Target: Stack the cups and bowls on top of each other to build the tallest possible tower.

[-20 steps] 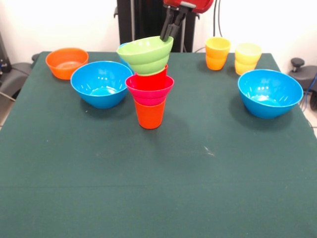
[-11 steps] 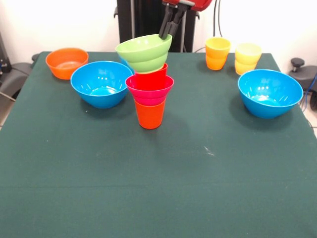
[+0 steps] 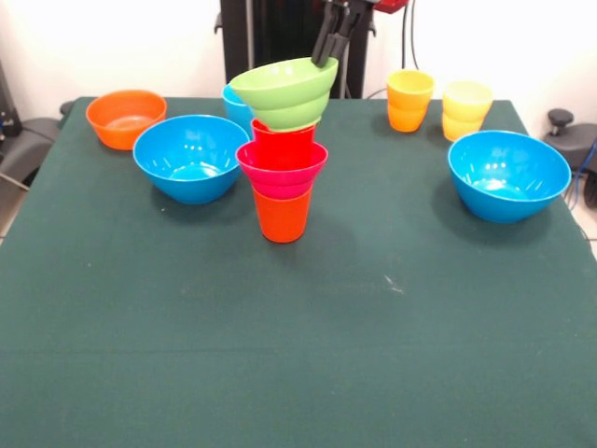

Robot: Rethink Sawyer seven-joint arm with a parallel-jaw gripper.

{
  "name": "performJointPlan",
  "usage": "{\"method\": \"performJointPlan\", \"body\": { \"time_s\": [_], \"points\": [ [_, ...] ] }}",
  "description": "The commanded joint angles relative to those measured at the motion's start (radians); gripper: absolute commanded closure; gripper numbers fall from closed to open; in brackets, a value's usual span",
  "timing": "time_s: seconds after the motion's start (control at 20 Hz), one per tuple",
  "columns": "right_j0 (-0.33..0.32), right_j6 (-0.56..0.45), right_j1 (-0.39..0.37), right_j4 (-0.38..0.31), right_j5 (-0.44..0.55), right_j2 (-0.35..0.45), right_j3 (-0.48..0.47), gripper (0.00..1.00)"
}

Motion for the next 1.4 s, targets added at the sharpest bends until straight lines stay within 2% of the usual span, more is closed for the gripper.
{"method": "performJointPlan", "body": {
  "time_s": [0.05,0.3,0.5,0.65,1.4],
  "points": [
    [0.025,0.192,0.0,0.009,-0.008,0.022,0.065,1.0],
    [0.017,0.205,0.013,-0.001,-0.073,0.01,0.112,1.0],
    [0.008,0.194,0.003,-0.008,-0.073,0.004,0.135,1.0],
    [0.014,0.196,-0.001,-0.013,-0.065,-0.007,0.137,1.0],
    [0.04,0.26,0.049,-0.023,-0.158,-0.023,0.137,1.0]
  ]
}}
